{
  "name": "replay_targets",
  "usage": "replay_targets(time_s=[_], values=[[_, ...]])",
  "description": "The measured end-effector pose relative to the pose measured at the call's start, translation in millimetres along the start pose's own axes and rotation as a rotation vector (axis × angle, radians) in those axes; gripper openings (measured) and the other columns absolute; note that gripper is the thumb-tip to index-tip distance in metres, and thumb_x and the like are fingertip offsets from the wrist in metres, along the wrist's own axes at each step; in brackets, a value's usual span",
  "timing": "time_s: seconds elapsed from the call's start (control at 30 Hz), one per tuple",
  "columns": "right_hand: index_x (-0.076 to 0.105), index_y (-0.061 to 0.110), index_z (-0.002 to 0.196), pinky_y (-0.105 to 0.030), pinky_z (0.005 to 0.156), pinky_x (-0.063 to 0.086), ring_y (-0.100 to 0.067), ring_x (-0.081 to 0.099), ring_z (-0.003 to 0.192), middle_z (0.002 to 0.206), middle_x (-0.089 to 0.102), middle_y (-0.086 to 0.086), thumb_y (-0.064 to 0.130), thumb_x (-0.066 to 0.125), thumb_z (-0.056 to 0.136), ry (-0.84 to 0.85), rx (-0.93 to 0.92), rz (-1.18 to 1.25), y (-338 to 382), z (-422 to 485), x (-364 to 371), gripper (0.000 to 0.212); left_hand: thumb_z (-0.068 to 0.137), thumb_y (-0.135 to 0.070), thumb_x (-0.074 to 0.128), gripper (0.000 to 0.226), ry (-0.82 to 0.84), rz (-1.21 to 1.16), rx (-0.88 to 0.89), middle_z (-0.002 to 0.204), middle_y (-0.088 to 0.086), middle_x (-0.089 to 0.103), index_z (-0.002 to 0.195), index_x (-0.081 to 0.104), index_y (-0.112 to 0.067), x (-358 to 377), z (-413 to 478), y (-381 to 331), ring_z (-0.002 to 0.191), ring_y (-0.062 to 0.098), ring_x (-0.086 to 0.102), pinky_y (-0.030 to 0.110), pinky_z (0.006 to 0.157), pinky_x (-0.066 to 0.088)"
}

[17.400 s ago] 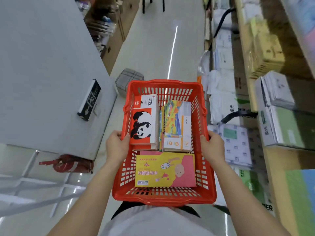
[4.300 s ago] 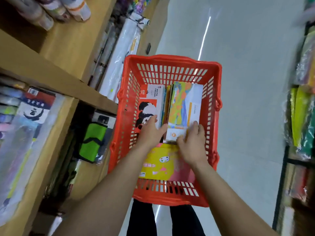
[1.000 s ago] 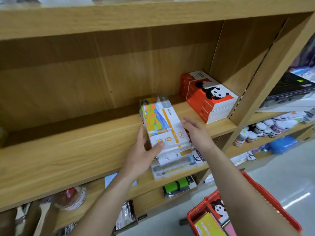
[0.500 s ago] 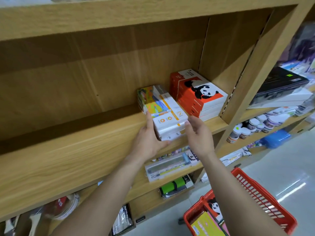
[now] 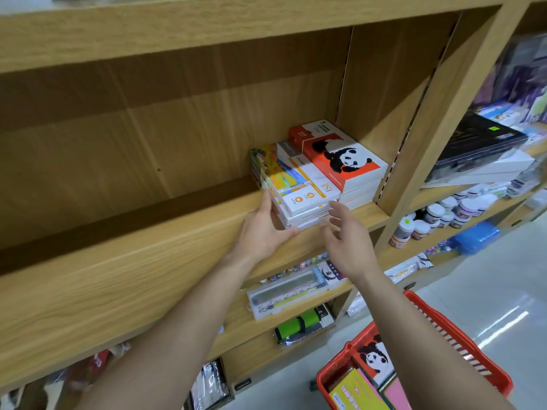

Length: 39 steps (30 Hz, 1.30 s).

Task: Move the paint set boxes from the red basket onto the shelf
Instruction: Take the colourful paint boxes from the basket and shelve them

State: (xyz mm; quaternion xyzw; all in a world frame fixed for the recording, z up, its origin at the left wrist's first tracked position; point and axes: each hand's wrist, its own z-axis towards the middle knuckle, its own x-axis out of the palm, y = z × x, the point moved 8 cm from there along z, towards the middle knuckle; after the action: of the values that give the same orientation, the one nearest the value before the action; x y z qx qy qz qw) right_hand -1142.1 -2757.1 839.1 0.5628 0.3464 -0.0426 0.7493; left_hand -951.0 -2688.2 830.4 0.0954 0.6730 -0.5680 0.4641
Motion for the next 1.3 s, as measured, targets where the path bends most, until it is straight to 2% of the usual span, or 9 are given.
replay_targets(time_s=[0.23,0.3,0.37,0.63,0.77,0.9,1.1,1.2,1.3], values=[[0.037,0.013,0.158,-0.037,0.088,0.054,-0.022,0.069,0.084,0.157,0.043,-0.011,0.023,0.052,0.103,-0.032,-0.052,-0.171,1.6,1.8,-1.4,0.058,0.091,-0.060,0.057,0.069,0.012,0.030,0.038,0.132,0.001,0.068,0.149,0.040,-0.027,8.7,-6.8,-9.3,0.121,0.031,0.060,0.043,0.094,0.051],[0.038,0.011,0.157,-0.034,0.095,0.051,-0.024,0.069,0.091,0.161,0.036,-0.008,0.022,0.054,0.101,-0.040,-0.044,-0.178,-2.1,1.1,-2.4,0.059,0.092,-0.057,0.058,0.072,0.012,0.027,0.039,0.134,0.005,0.067,0.153,0.036,-0.024,11.3,-6.4,-8.5,0.124,0.032,0.059,0.044,0.097,0.049],[0.037,0.008,0.157,-0.027,0.103,0.041,-0.022,0.062,0.122,0.166,0.033,-0.005,0.023,0.055,0.100,-0.027,-0.038,-0.188,-5.4,-0.9,-1.3,0.061,0.092,-0.050,0.064,0.081,0.028,-0.017,0.026,0.143,0.009,0.060,0.158,0.028,-0.021,10.4,-9.7,-2.7,0.132,0.029,0.054,0.041,0.105,0.046],[0.038,0.018,0.156,-0.029,0.069,0.045,-0.002,0.058,0.069,0.165,0.022,0.003,0.029,0.059,0.095,0.047,-0.066,-0.299,-7.9,-2.0,5.6,0.065,0.086,-0.050,0.072,0.086,0.011,0.071,0.015,0.135,0.008,0.065,0.157,0.031,-0.025,11.9,-1.5,-2.8,0.128,0.030,0.055,0.042,0.099,0.049],[0.051,0.011,0.147,-0.031,0.084,0.049,-0.024,0.067,0.098,0.161,0.034,-0.001,0.026,0.061,0.097,0.062,-0.055,-0.320,-8.7,-3.4,7.6,0.053,0.082,-0.058,0.073,0.094,0.012,0.226,0.011,0.128,0.010,0.068,0.157,0.027,-0.027,9.4,1.6,0.6,0.118,0.031,0.061,0.044,0.089,0.054],[0.051,0.007,0.146,-0.034,0.104,0.044,-0.031,0.053,0.131,0.163,0.031,-0.006,0.022,0.060,0.097,0.105,-0.066,-0.389,-7.3,-4.4,11.7,0.052,0.082,-0.063,0.067,0.085,-0.034,0.334,-0.008,0.116,0.010,0.071,0.153,0.032,-0.029,5.1,-5.7,-7.6,0.106,0.033,0.065,0.042,0.079,0.056],[0.052,0.011,0.147,-0.041,0.112,0.041,-0.028,0.042,0.140,0.154,0.045,-0.006,0.035,0.058,0.098,0.086,-0.036,-0.404,-21.0,-27.9,-8.5,0.055,0.085,-0.049,0.062,0.040,-0.209,-0.066,0.115,0.116,-0.017,0.068,0.123,0.057,-0.037,-13.3,-70.2,-25.7,0.104,0.005,0.062,0.032,0.089,0.053],[0.056,0.014,0.145,-0.043,0.104,0.044,-0.033,0.050,0.130,0.144,0.055,-0.008,0.044,0.056,0.095,-0.004,0.098,-0.413,-69.8,-60.3,-40.5,0.058,0.083,-0.052,0.056,0.026,-0.022,-0.101,0.255,0.099,-0.026,0.062,0.107,0.057,-0.041,25.9,-119.5,-36.8,0.093,-0.007,0.058,0.020,0.078,0.050],[0.056,0.009,0.143,-0.043,0.107,0.043,-0.037,0.052,0.131,0.142,0.057,-0.017,0.039,0.062,0.095,-0.010,0.343,-0.436,-151.9,-114.1,-70.5,0.058,0.087,-0.045,0.062,0.029,0.285,0.033,0.307,0.110,-0.019,0.063,0.113,0.063,-0.032,103.3,-141.8,-36.7,0.102,0.003,0.060,0.029,0.085,0.051]])
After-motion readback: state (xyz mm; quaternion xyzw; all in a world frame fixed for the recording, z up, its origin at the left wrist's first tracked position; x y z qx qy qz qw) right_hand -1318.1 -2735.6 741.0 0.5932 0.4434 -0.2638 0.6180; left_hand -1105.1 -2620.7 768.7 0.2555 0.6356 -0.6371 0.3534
